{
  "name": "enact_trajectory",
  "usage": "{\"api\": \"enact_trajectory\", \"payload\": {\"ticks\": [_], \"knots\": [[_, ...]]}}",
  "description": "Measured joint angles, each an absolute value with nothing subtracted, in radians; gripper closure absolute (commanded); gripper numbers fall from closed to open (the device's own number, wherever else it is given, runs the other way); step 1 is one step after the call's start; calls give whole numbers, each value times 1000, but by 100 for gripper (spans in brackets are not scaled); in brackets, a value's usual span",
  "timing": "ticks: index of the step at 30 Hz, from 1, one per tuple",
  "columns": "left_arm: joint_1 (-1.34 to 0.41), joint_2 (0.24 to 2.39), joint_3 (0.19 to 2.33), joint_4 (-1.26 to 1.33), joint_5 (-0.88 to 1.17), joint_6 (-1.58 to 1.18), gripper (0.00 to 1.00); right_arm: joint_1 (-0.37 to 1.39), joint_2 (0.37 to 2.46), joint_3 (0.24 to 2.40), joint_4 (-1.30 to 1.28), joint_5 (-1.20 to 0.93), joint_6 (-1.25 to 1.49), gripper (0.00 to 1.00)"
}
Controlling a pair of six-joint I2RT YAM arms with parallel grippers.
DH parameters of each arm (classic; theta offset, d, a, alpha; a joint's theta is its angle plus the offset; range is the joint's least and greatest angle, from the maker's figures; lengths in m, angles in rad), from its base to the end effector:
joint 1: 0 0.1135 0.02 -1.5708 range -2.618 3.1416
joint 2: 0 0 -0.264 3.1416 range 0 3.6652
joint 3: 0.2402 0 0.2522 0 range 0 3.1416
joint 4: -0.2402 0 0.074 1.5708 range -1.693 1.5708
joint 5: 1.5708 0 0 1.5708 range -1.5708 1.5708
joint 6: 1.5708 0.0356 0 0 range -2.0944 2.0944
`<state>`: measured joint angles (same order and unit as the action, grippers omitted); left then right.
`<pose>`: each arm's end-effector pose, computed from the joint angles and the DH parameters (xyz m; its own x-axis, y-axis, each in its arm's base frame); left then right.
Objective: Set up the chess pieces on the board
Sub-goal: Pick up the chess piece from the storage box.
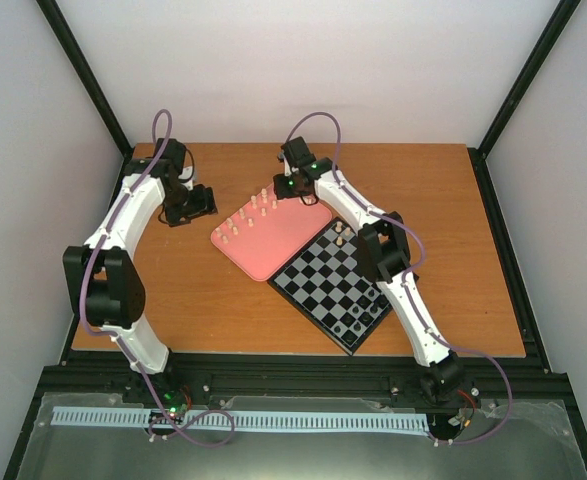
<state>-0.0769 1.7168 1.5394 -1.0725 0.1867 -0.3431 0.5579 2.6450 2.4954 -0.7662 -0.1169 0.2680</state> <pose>0.3430 -0.0331 0.2871 -0.9360 -0.2594 -0.2378 -0.1922 0.9429 -0.2720 0.4813 0.3052 0.1754 -0.8040 -0.1917 -0.5629 -0.3870 0.8874 0.2505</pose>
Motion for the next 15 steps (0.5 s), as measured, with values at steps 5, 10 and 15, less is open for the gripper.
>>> {"api": "enact_trajectory", "payload": {"ticks": [5,10,15], "knots": [[-77,1731,1539,-1073,192,-343,22,558,2667,2501,-761,-133,263,53],[-77,1731,1540,-1073,193,-343,22,558,2707,2513,-760,-137,263,57],[-77,1731,1540,-1073,196,-343,22,558,2714,2518,-749,-134,263,59]]}}
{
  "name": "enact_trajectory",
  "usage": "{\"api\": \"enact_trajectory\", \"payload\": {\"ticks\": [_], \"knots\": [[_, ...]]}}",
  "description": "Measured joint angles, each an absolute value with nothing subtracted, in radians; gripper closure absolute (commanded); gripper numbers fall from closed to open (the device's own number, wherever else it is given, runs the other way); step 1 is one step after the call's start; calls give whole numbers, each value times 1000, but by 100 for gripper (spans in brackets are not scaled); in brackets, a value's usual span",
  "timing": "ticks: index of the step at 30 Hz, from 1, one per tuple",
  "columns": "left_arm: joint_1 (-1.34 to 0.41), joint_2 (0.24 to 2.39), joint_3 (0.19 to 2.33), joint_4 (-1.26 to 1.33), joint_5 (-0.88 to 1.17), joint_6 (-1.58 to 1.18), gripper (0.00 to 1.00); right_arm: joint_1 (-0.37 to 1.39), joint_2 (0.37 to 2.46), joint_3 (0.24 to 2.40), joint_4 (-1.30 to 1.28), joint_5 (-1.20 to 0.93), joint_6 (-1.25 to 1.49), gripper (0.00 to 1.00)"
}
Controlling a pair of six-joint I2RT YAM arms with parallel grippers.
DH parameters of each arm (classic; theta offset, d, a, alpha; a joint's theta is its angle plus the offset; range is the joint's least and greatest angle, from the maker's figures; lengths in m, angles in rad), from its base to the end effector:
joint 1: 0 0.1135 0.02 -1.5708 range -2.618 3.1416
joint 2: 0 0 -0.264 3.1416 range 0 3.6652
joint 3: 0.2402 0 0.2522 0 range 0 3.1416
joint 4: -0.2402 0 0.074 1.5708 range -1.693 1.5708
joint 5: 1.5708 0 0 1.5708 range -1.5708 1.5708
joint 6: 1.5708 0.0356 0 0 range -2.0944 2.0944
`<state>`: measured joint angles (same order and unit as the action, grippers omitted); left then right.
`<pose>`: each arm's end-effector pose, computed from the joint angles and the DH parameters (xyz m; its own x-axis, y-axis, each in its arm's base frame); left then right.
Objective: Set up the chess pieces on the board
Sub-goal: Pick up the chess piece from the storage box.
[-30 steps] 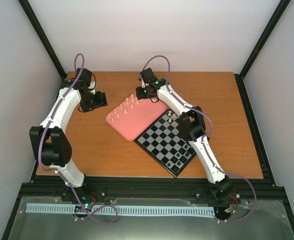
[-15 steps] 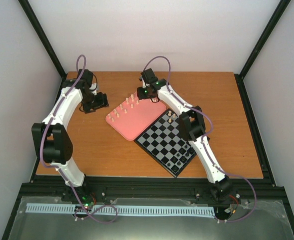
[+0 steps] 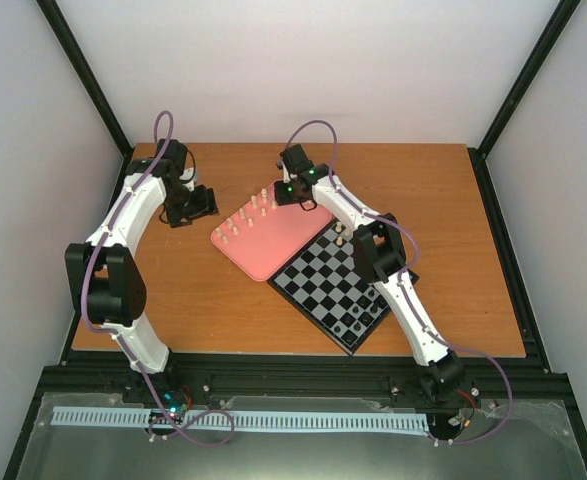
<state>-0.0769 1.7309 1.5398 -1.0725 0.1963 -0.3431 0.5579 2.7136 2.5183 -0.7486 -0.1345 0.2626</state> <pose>0.3454 -0.0336 0.2827 -0.9401 -0.2585 -0.2222 -0.1934 0.9413 -0.2768 0.4863 0.3091 0.1459 -0.8170 -0.2066 -0.5383 -0.3927 0.8830 0.2572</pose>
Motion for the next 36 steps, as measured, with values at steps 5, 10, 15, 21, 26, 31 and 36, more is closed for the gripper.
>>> {"api": "enact_trajectory", "payload": {"ticks": [5,10,15,21,26,31,36], "knots": [[-77,1731,1540,-1073,204,-343,22,558,2714,2518,-748,-132,262,64],[-77,1734,1540,-1073,210,-343,22,558,2714,2518,-744,-134,259,71],[-77,1735,1540,-1072,212,-343,22,558,2714,2519,-743,-142,257,80],[-77,1735,1539,-1070,215,-343,22,558,2714,2520,-745,-146,252,84],[-77,1735,1539,-1070,218,-343,22,558,2708,2518,-760,-143,248,85],[-77,1735,1539,-1069,226,-343,22,558,2630,2446,-781,-139,241,85],[-77,1735,1537,-1069,236,-343,22,558,2497,2382,-796,-138,224,85]]}}
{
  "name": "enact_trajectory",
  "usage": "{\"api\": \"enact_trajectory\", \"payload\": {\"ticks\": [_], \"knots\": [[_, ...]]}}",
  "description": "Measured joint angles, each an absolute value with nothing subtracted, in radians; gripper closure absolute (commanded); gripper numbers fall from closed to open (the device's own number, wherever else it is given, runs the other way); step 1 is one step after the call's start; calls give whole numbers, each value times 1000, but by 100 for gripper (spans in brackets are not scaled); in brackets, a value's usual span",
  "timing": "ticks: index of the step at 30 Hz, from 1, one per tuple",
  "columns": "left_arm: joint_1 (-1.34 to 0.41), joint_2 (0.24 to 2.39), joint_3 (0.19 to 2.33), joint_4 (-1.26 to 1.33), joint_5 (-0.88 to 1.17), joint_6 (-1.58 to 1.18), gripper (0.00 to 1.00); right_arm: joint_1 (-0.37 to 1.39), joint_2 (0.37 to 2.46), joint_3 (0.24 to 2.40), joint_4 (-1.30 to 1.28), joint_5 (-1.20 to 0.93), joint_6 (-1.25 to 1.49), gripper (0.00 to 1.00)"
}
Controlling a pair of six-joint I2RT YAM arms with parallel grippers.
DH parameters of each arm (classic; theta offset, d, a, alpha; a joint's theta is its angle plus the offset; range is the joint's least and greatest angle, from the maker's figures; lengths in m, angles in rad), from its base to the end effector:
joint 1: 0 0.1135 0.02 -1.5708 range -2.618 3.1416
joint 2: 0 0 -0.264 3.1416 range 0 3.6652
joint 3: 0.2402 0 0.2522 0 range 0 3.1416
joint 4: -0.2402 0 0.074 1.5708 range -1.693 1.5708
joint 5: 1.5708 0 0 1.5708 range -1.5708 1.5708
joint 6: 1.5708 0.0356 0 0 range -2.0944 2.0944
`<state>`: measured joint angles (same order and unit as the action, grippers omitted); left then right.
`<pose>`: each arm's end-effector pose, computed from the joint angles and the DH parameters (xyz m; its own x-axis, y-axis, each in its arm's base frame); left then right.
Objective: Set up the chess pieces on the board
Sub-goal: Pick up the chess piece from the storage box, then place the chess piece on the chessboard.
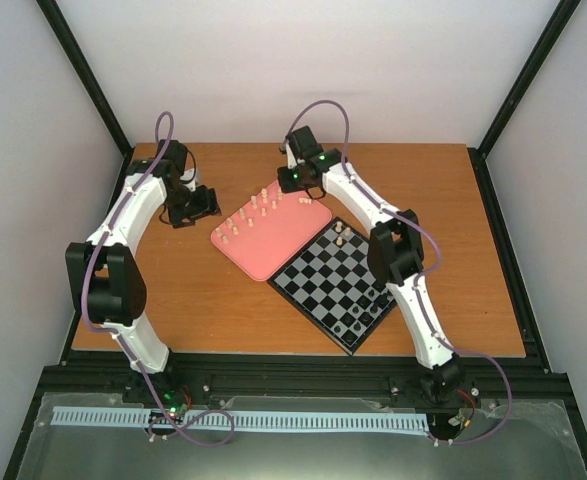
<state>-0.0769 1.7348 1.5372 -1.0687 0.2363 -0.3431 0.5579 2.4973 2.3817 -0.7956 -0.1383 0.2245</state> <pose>0.3460 -0.0350 0.2811 -0.9444 -0.2552 -0.2072 -0.1837 0.9324 -0.3112 0.4625 0.2944 0.2171 -0.7863 -0.2307 -0.5732 -0.4318 0.8687 0.2426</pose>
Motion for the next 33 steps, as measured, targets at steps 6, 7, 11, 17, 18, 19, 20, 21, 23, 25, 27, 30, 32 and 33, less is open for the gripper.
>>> {"api": "enact_trajectory", "payload": {"ticks": [6,7,11,17,18,19,20,21,23,25,27,30,32,33], "knots": [[-77,1735,1530,-1065,244,-343,22,558,2326,2264,-818,-107,204,87],[-77,1734,1530,-1065,245,-343,22,558,2291,2220,-822,-96,201,87],[-77,1734,1530,-1062,256,-344,22,558,2151,1999,-843,-59,200,87],[-77,1727,1519,-1058,273,-344,22,567,1943,1663,-878,-23,220,87],[-77,1726,1517,-1056,276,-344,22,570,1904,1605,-879,-19,228,87],[-77,1726,1517,-1055,279,-344,22,573,1875,1563,-882,-17,235,87],[-77,1726,1516,-1053,282,-344,22,575,1840,1512,-883,-17,245,87],[-77,1726,1515,-1052,286,-344,22,575,1823,1485,-885,-15,251,87],[-77,1726,1515,-1050,294,-344,22,576,1799,1435,-878,-15,262,87],[-77,1726,1515,-1049,299,-344,22,576,1797,1401,-867,-15,273,87],[-77,1726,1515,-1048,301,-344,22,576,1805,1378,-860,-14,279,86],[-77,1726,1515,-1047,301,-344,22,576,1820,1376,-847,-10,284,86],[-77,1726,1515,-1047,301,-344,22,576,1835,1380,-834,-4,286,86],[-77,1726,1515,-1047,301,-344,22,576,1845,1385,-830,0,286,86]]}}
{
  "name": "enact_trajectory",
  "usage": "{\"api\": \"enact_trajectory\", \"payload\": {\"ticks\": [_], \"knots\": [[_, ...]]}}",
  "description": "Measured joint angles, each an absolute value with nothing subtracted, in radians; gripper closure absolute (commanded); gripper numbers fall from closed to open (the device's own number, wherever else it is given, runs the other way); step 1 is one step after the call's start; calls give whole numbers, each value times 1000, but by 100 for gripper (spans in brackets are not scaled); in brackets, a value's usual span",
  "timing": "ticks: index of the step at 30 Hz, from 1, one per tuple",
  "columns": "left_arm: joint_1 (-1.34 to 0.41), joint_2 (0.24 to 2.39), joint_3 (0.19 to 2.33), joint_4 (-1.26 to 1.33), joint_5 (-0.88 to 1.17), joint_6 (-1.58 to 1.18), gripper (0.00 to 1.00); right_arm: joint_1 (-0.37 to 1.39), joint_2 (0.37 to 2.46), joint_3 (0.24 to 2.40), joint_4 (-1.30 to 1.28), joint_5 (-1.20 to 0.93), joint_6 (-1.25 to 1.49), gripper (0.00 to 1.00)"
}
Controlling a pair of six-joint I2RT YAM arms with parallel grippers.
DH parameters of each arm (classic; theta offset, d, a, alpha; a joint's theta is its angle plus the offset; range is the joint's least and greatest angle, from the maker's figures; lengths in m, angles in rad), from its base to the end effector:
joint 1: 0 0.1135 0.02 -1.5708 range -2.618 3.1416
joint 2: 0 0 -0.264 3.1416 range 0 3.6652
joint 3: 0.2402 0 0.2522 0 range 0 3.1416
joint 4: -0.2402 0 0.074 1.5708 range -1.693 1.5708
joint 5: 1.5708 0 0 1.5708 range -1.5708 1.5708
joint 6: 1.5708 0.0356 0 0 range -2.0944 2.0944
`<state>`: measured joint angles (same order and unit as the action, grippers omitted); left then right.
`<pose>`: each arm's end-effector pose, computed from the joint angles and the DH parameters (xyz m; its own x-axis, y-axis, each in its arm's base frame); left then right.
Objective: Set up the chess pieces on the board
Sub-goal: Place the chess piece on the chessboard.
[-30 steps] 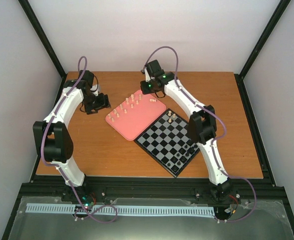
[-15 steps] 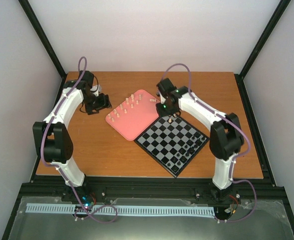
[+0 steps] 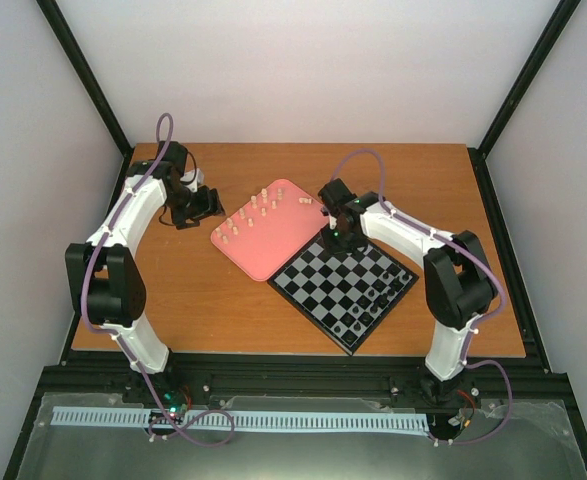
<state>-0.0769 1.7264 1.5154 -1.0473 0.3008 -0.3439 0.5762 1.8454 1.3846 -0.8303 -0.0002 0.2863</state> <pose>0.3444 -0.0371 0.2789 -0.9486 -0.2499 -0.1944 -0.1653 0.9146 -0.3691 0.3085 0.2005 0.2071 -0.9270 -0.2655 -0.2648 -0.2951 0.9523 0.0781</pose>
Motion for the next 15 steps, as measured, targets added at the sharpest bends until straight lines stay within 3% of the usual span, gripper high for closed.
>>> {"api": "enact_trajectory", "payload": {"ticks": [15], "knots": [[-77,1726,1515,-1048,300,-344,22,567,1974,1476,-812,35,300,84]]}}
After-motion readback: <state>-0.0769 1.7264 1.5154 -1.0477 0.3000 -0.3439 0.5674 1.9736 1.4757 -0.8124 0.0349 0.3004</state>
